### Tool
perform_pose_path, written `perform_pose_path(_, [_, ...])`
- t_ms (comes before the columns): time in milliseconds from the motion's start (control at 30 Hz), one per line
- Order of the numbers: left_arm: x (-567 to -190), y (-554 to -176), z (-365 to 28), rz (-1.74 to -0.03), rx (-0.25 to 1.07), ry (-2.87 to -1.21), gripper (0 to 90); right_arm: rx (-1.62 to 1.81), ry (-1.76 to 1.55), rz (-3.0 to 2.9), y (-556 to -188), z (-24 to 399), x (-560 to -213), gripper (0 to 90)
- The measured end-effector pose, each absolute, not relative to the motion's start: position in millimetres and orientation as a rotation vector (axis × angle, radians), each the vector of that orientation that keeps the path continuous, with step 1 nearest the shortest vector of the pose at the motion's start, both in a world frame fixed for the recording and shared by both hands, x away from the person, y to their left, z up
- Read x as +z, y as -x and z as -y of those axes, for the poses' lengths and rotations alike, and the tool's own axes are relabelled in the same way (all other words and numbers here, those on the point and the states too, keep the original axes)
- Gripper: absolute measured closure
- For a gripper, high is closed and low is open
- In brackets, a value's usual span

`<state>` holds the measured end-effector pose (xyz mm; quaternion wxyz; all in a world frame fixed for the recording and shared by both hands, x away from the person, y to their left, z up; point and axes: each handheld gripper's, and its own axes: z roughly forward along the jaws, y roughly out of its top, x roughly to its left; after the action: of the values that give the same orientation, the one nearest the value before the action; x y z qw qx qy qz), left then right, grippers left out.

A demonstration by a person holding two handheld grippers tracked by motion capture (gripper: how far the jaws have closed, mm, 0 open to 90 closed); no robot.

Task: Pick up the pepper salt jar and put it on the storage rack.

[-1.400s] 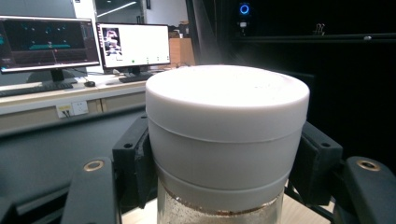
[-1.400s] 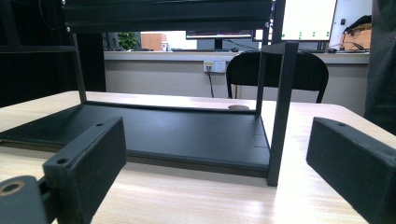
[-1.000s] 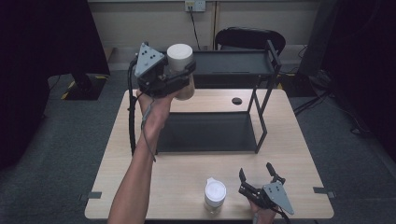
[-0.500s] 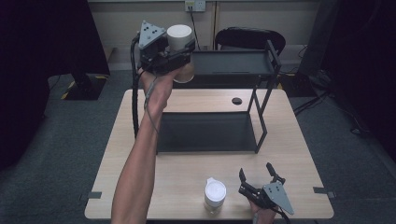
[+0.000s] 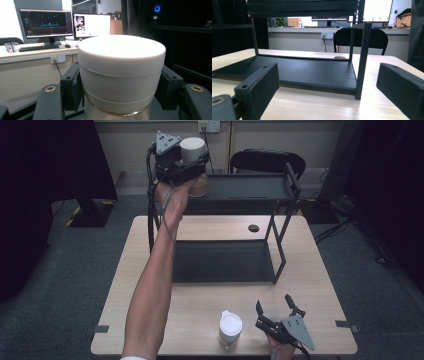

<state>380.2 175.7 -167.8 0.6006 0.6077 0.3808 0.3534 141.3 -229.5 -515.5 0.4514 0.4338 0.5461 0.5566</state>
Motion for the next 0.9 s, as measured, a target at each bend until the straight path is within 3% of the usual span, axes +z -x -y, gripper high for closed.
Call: perform_pose_path(900, [-173.9, -378.7, -173.8, -0.892, 0.846, -1.411, 34.1, 1.375, -1.072, -1.349, -141.2, 229.3, -515.5, 3.4])
